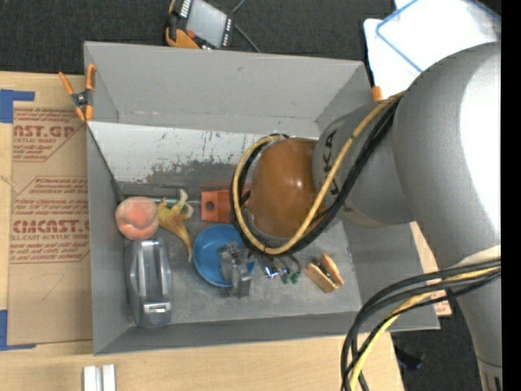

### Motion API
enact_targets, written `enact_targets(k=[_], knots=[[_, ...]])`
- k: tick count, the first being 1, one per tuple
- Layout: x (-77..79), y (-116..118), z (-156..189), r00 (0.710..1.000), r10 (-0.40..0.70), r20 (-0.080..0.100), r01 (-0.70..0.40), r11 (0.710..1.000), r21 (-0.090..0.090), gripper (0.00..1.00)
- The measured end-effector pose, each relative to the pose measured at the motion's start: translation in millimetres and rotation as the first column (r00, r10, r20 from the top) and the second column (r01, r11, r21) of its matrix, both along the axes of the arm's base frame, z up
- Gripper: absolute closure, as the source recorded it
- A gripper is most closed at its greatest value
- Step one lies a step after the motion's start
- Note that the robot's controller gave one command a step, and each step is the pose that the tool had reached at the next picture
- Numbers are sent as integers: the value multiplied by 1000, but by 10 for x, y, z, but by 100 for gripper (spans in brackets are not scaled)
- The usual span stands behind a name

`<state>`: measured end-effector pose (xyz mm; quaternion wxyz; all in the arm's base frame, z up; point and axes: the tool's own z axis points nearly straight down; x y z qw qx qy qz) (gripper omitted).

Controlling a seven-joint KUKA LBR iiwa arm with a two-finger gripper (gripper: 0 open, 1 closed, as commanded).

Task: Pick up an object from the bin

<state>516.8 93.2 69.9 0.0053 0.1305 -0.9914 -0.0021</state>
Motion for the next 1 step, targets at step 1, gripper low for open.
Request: enact_targets(k=[1], knots=[[-69,-45,242,1000,4,-12,-4,1000,-2,100]])
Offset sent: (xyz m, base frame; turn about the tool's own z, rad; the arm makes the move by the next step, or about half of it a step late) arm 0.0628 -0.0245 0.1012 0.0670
